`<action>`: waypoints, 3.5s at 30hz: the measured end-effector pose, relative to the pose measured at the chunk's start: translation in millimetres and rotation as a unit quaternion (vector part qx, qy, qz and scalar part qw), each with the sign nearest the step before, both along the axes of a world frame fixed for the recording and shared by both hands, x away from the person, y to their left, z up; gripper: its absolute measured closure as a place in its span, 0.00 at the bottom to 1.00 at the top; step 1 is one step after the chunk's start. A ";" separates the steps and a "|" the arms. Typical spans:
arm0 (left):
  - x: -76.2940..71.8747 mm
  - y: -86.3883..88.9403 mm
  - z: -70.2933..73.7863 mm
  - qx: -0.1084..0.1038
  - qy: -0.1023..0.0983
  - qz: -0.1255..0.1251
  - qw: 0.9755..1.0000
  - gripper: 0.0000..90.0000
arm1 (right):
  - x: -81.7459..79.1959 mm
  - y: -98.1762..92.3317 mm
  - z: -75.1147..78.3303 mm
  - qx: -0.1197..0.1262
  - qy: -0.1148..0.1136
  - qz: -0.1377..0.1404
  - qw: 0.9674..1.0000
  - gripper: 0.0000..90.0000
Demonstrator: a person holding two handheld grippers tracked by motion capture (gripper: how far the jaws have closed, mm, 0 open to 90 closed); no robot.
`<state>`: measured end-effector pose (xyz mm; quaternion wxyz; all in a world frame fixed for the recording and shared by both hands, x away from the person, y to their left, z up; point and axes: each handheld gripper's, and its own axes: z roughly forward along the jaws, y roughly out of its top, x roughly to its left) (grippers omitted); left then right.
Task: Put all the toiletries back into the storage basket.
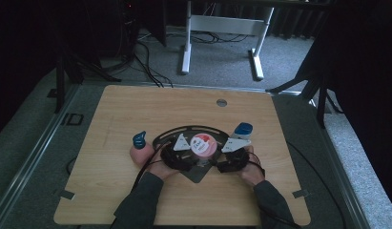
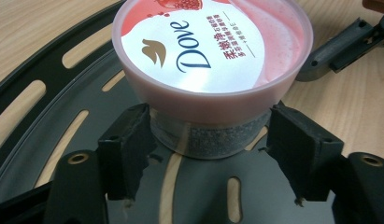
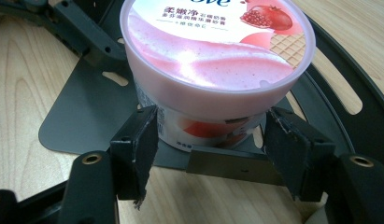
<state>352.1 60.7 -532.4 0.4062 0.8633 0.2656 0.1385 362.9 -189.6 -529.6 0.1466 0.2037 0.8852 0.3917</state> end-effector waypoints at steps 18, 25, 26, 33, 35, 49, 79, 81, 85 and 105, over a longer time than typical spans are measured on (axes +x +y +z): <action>-5.4 9.2 3.2 -0.020 0.004 0.010 1.000 0.49 | -32.6 -10.2 1.5 0.031 0.002 0.008 0.999 0.82; -4.6 11.0 3.4 -0.032 0.015 0.003 0.999 0.55 | -36.6 11.5 -12.8 0.017 0.025 0.034 0.999 0.98; -4.6 11.7 3.6 -0.033 0.015 0.002 0.999 0.56 | -36.7 13.7 -15.1 0.016 0.028 0.034 0.999 0.98; -5.8 16.8 2.9 -0.046 0.016 0.000 0.999 0.71 | -33.0 20.8 -24.5 0.010 0.042 0.028 0.999 1.00; -6.0 17.8 2.7 -0.041 0.016 -0.002 0.999 0.76 | -33.0 21.2 -25.7 0.010 0.045 0.026 0.999 1.00; -4.2 16.1 3.1 -0.024 0.015 0.014 1.000 1.00 | -32.1 21.4 -27.3 0.017 0.048 0.024 0.998 1.00; 15.0 -6.7 4.0 -0.017 0.018 0.035 0.999 1.00 | -30.3 19.7 -28.5 0.027 0.056 0.023 0.998 1.00; 16.4 -8.5 4.3 -0.017 0.020 0.037 0.999 1.00 | -30.4 19.7 -28.5 0.027 0.056 0.023 0.998 1.00; 19.8 -13.0 4.3 -0.018 0.021 0.035 0.999 1.00 | -30.5 19.8 -28.5 0.027 0.056 0.022 0.998 1.00; 30.5 -25.2 7.5 0.000 0.035 0.064 0.997 0.99 | -30.4 20.3 -28.7 0.029 0.059 0.022 0.998 1.00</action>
